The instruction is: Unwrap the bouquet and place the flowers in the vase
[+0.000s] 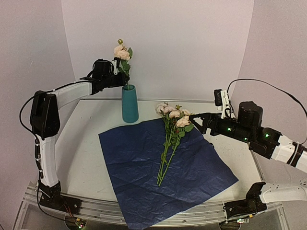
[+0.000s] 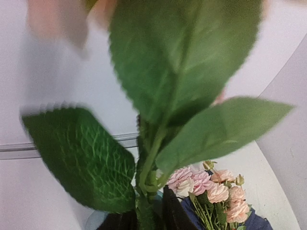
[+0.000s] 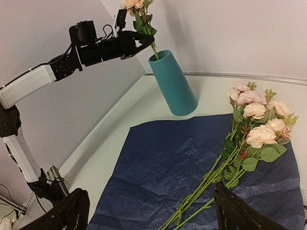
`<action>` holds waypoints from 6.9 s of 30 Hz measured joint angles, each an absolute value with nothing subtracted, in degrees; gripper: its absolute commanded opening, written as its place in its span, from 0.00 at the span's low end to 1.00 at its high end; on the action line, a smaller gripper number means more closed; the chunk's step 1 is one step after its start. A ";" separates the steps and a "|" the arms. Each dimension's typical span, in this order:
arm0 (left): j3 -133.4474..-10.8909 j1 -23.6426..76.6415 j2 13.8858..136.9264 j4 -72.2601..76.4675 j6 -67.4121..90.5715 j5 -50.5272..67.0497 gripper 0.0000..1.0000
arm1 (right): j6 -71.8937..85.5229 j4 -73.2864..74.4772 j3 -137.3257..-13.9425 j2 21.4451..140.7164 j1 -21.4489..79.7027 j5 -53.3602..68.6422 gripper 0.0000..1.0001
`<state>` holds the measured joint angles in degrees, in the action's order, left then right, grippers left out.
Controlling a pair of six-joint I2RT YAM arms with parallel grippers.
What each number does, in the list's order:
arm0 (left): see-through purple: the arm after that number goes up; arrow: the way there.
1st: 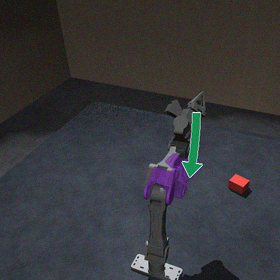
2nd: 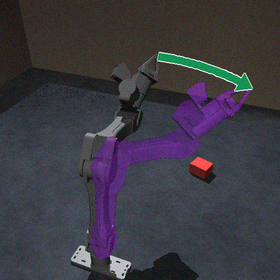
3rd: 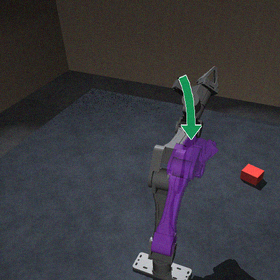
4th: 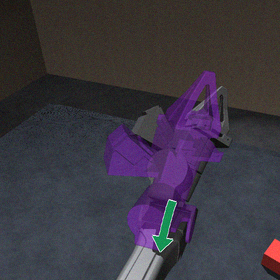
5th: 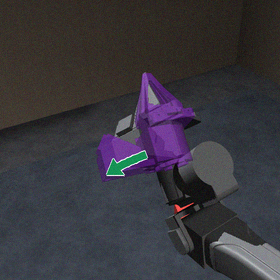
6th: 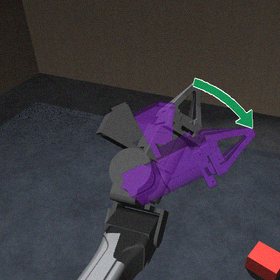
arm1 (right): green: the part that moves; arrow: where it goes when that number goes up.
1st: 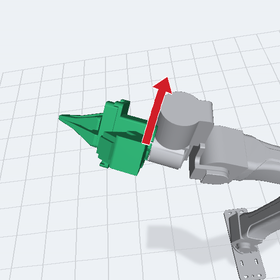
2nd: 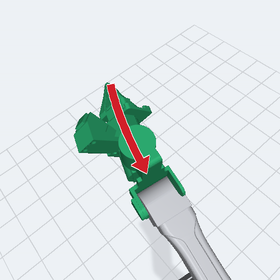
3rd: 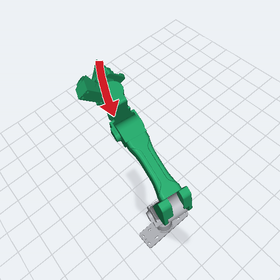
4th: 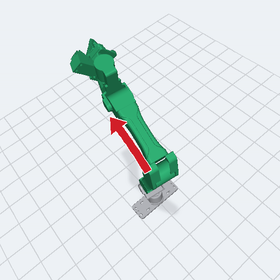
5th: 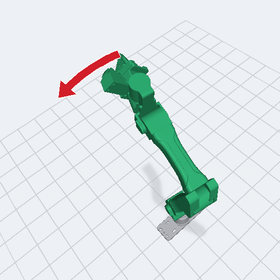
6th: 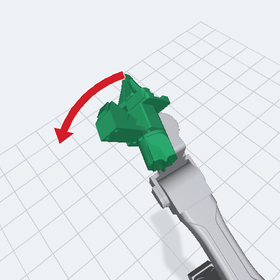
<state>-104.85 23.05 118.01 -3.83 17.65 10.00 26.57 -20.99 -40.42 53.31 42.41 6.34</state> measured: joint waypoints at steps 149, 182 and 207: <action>-70.75 48.18 91.13 4.93 34.17 18.52 0.94 | 34.54 -33.47 -48.99 76.79 42.48 21.88 0.00; -73.95 48.23 94.97 7.58 34.66 32.84 0.23 | 35.77 -35.57 -48.99 79.18 43.09 28.70 0.01; -73.89 47.73 91.93 6.25 26.17 23.74 0.00 | 34.34 -34.52 -49.08 79.61 43.33 26.40 0.51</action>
